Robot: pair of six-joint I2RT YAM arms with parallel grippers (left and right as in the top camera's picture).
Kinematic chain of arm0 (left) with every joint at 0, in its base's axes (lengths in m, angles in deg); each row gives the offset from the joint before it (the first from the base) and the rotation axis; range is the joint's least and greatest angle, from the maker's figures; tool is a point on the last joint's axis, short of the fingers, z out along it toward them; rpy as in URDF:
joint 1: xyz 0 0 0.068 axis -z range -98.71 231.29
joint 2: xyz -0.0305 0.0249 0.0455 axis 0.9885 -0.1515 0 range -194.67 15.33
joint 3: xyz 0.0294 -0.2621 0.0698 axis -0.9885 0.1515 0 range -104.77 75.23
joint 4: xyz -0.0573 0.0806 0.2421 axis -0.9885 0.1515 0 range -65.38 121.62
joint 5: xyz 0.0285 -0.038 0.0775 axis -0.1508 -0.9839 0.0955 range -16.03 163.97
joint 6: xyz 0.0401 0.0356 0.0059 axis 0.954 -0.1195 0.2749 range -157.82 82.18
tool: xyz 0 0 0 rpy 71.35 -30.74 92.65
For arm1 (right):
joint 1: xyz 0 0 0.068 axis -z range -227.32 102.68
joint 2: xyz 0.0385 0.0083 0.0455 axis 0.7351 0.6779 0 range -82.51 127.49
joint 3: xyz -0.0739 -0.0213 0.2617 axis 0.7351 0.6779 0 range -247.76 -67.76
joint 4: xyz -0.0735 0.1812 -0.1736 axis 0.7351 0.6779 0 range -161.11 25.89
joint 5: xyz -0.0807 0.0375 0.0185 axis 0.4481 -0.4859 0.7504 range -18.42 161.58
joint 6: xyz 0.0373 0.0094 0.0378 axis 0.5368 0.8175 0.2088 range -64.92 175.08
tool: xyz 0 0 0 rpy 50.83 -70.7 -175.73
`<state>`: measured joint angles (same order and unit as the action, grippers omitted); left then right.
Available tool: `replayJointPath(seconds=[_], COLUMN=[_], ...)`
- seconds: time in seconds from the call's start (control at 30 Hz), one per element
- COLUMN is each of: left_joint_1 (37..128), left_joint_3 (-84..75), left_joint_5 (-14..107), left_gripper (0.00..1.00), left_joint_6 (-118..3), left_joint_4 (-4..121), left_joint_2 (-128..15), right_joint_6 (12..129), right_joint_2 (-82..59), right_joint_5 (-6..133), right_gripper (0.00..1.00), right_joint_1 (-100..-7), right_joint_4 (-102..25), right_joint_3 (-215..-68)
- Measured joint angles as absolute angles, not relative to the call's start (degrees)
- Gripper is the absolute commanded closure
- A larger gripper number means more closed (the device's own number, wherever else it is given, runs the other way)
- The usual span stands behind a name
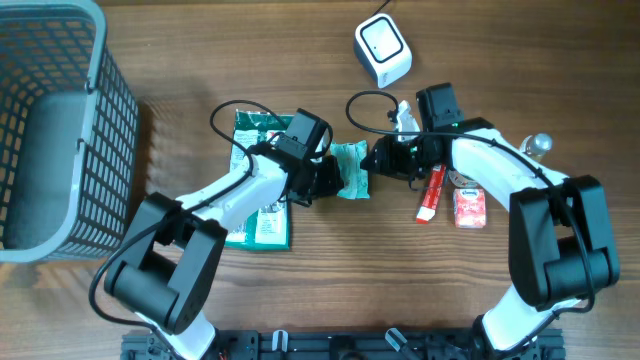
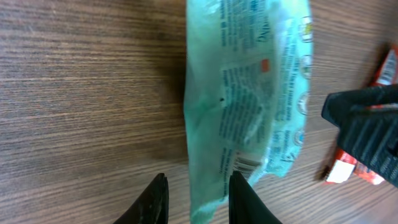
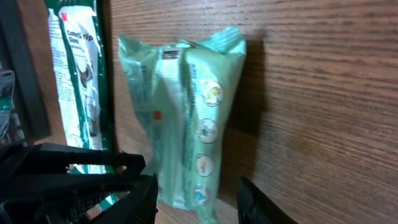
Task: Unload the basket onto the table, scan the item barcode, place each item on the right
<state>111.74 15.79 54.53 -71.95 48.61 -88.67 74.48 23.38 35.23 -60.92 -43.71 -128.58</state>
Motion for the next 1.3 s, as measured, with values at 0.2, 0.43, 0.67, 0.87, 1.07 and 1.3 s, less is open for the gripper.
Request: replayJointPath(seconds=[0.2,0.43,0.67,0.87,1.07,1.3], left_joint_1=[111.74,111.74,111.9,112.01,110.91,104.68], left_joint_3=[15.79,15.05,14.2,14.09,13.13,5.11], left_joint_5=[54.53,54.77,58.33,59.12,60.4,58.35], left_gripper=[0.79,0.96,0.96,0.96,0.96,0.96], left_joint_6=[-71.92,-71.4,-71.33,-71.36,-71.33,-70.83], left_joint_4=[48.63,49.22,52.54,52.78,55.62,54.94], left_joint_2=[-90.53,-91.8,-92.26,-92.23,-91.99,-84.13], right_joint_6=[77.76,81.69,84.05,84.45,84.84,84.03], right_joint_2=[23.42,23.47,23.47,23.47,23.47,23.36], right_joint_5=[35.64,37.54,39.09,39.73,40.67,42.29], right_gripper=[0.59,0.96,0.96,0.95,0.53,0.41], right_joint_1=[-62.76,-66.04,-66.21,-66.19,-66.02,-65.49], right_joint_4=[-49.9,-52.32,-51.91,-51.32,-50.58,-44.96], right_joint_3=[-123.59,-122.7,-122.7,-122.74,-122.76,-126.26])
